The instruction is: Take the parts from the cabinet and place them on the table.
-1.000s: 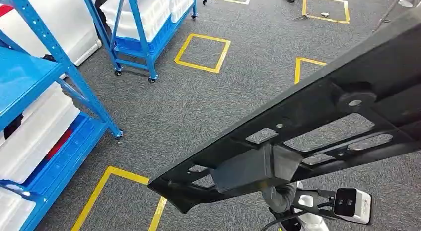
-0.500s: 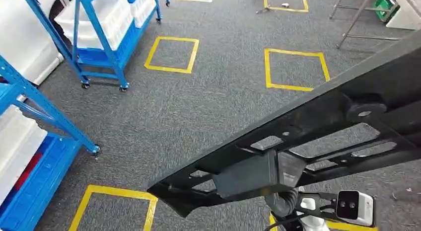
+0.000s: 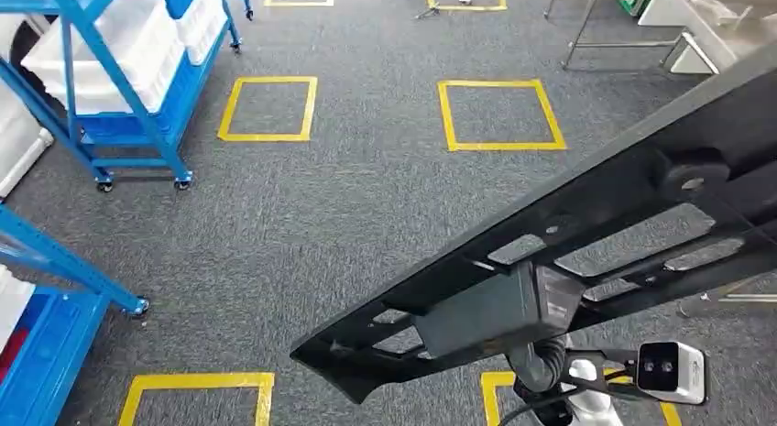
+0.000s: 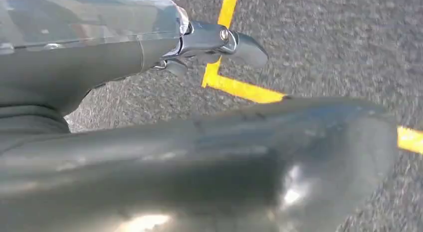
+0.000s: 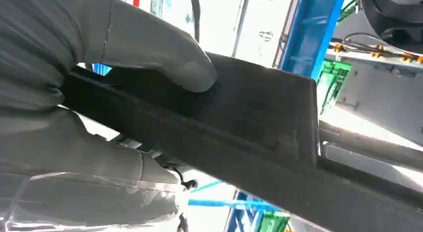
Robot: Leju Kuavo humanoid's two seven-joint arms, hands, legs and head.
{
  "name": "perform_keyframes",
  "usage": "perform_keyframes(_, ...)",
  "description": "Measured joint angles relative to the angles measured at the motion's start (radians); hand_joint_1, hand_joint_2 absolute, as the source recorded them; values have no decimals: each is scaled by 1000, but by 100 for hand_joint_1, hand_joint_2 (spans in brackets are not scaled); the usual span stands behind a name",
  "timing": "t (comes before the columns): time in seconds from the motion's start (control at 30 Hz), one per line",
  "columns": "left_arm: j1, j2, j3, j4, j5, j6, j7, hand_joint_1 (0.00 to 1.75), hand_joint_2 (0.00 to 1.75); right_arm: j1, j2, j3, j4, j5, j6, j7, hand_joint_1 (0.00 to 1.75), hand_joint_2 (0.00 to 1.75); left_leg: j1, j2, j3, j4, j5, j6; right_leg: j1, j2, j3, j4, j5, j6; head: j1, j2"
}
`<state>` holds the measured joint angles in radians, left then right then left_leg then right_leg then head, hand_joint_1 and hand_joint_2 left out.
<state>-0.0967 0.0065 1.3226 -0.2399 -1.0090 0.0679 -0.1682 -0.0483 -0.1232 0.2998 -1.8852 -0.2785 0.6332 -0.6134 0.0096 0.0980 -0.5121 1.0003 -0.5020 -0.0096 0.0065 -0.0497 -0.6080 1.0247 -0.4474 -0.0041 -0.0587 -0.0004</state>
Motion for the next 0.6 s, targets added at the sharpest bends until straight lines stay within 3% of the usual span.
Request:
perform_keyframes(0.03,-1,-1,0,0,0,-2,0,0,0,1,0,0,0,2,0,0,171,175,1,9,3,-3,0,-6,4,10,-2,0,0,-5,0,0)
perform_keyframes(0.07,-3,-2,0,0,-1,-6,-2,0,0,0,0,0,-2,2,0,0,171,175,2,17,8,-4,-5,-13,-3,23,4,-12,6,-15,0,0)
perform_keyframes(0.1,-5,-1,0,0,-1,-7,-5,0,0,2,2,0,-3,2,2,0,171,175,7,-23,4,12,-19,-17,-8,31,9,-19,9,-20,0,0)
perform_keyframes(0.13,-4,-1,0,0,1,-8,-7,0,0,-1,2,0,-3,0,5,0,171,175,8,-62,-18,60,-50,-18,-10,39,11,-21,10,-26,0,0)
perform_keyframes(0.17,-2,-1,1,0,5,-6,-7,0,0,-1,3,0,-2,0,7,0,171,175,8,-79,-55,135,-88,-19,-10,48,10,-21,9,-31,0,0)
perform_keyframes(0.23,5,-1,5,0,13,-3,-7,0,0,4,3,0,2,-1,17,-1,171,175,8,-90,-141,298,-145,-23,-7,75,10,-20,9,-33,0,0)
perform_keyframes(0.27,8,-1,6,0,15,-3,-7,0,0,6,3,0,4,-2,19,-1,171,175,8,-90,-164,331,-142,-23,-7,90,11,-20,9,-33,0,0)
perform_keyframes(0.3,8,-2,6,0,16,-3,-7,0,0,7,3,0,8,-3,22,-1,171,175,9,-90,-162,312,-114,-23,-7,103,13,-19,9,-33,0,0)
perform_keyframes(0.37,6,-2,7,0,19,-6,-13,0,0,8,3,0,14,-3,23,-2,171,175,11,-105,-104,160,-9,-21,-8,131,17,-14,6,-28,0,0)
perform_keyframes(0.4,6,-1,9,0,22,-8,-19,0,0,14,3,0,17,-1,23,-3,171,175,14,-144,-71,77,34,-19,-10,141,15,-10,3,-24,0,0)
perform_keyframes(0.43,6,-1,13,0,24,-12,-24,0,0,17,3,0,19,5,23,-3,171,175,13,-183,-55,31,33,-15,-3,150,10,2,-1,-18,0,0)
perform_keyframes(0.57,3,-1,21,0,17,-13,-39,0,0,41,13,1,26,28,18,-7,171,175,11,-146,-46,13,31,11,-11,192,-5,-1,6,10,0,0)
perform_keyframes(0.6,0,0,20,0,13,-12,-41,0,0,47,14,2,27,34,16,-8,171,175,14,-130,-41,5,37,19,-13,154,-4,11,-2,10,0,0)
